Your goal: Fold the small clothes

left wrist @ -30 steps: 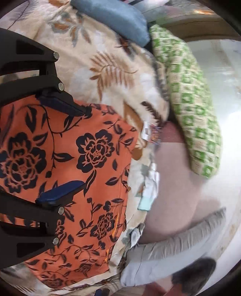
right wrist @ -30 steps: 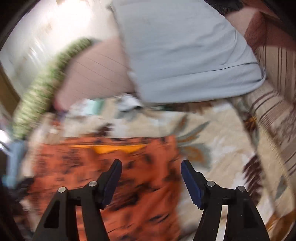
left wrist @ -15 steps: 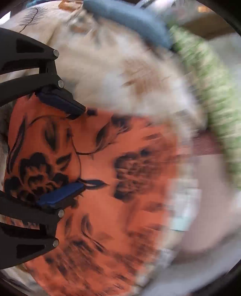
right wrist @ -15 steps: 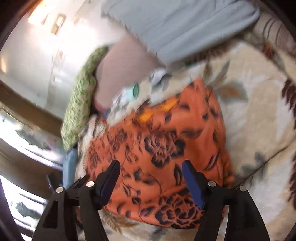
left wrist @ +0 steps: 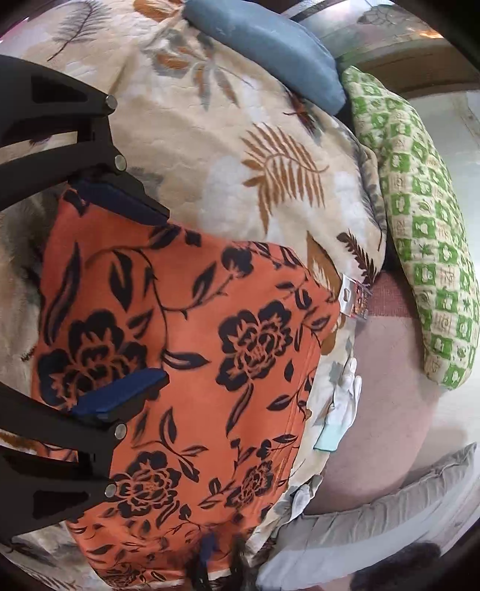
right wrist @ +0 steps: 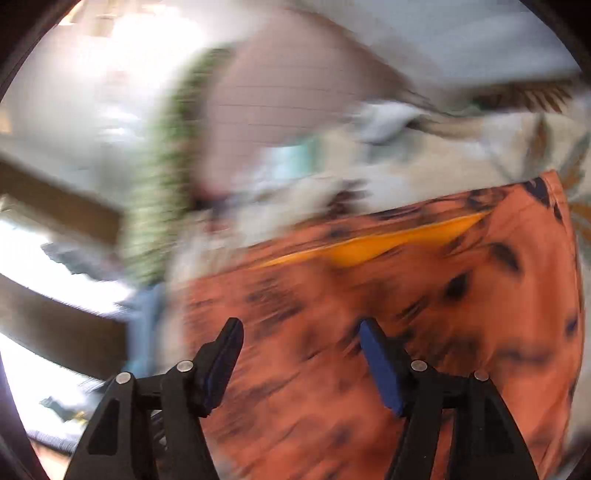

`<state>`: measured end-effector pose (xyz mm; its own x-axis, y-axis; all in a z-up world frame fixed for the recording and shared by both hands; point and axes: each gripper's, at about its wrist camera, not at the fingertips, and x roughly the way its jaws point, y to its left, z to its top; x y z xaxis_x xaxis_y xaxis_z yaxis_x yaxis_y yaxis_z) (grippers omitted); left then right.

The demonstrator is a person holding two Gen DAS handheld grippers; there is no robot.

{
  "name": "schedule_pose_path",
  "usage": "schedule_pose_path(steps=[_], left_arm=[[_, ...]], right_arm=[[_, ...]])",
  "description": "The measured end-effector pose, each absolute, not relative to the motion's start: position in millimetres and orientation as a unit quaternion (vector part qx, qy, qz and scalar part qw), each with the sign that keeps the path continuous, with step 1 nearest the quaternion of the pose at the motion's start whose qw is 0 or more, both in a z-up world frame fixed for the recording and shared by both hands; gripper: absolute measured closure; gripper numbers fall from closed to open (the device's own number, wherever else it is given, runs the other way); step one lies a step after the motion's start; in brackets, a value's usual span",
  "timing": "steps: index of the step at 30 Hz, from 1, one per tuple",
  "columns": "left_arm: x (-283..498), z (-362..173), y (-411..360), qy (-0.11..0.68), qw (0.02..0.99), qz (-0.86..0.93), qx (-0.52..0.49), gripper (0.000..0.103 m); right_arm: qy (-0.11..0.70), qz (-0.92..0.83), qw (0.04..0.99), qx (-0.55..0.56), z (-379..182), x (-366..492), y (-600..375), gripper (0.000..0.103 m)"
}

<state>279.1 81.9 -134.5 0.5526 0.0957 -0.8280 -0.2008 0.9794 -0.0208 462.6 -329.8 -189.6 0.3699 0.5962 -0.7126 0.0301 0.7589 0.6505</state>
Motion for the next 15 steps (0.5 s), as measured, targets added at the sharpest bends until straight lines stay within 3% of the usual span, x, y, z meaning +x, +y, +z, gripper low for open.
schedule_pose_path(steps=[2,6,7,9,10,12,15], left_arm=[[276,-128,82,0.449,0.888,0.081,-0.056,0.023],[287,-114,68,0.416,0.905,0.058,-0.069,0.023],[292,-117,63,0.418,0.905,0.052,-0.063,0.023],[309,-130,55,0.449,0.891,0.049,-0.045,0.023],[315,-135,54,0.457,0.887,0.052,-0.046,0.023],[320,-139,55,0.472,0.878,0.065,-0.050,0.023],[318,-132,52,0.457,0.885,0.077,-0.047,0.023]], right_arm=[[0.510,0.174,0.752,0.378,-205,471,-347,0.038],[0.449,0.185,0.799,0.356,-165,460,-371,0.035],[0.448,0.201,0.795,0.357,-167,459,-377,0.028],[0.503,0.153,0.788,0.322,-195,470,-389,0.043],[0.489,0.155,0.783,0.353,-196,471,-399,0.044],[0.462,0.167,0.785,0.378,-180,461,-407,0.036],[0.430,0.210,0.795,0.372,-153,428,-409,0.034]])
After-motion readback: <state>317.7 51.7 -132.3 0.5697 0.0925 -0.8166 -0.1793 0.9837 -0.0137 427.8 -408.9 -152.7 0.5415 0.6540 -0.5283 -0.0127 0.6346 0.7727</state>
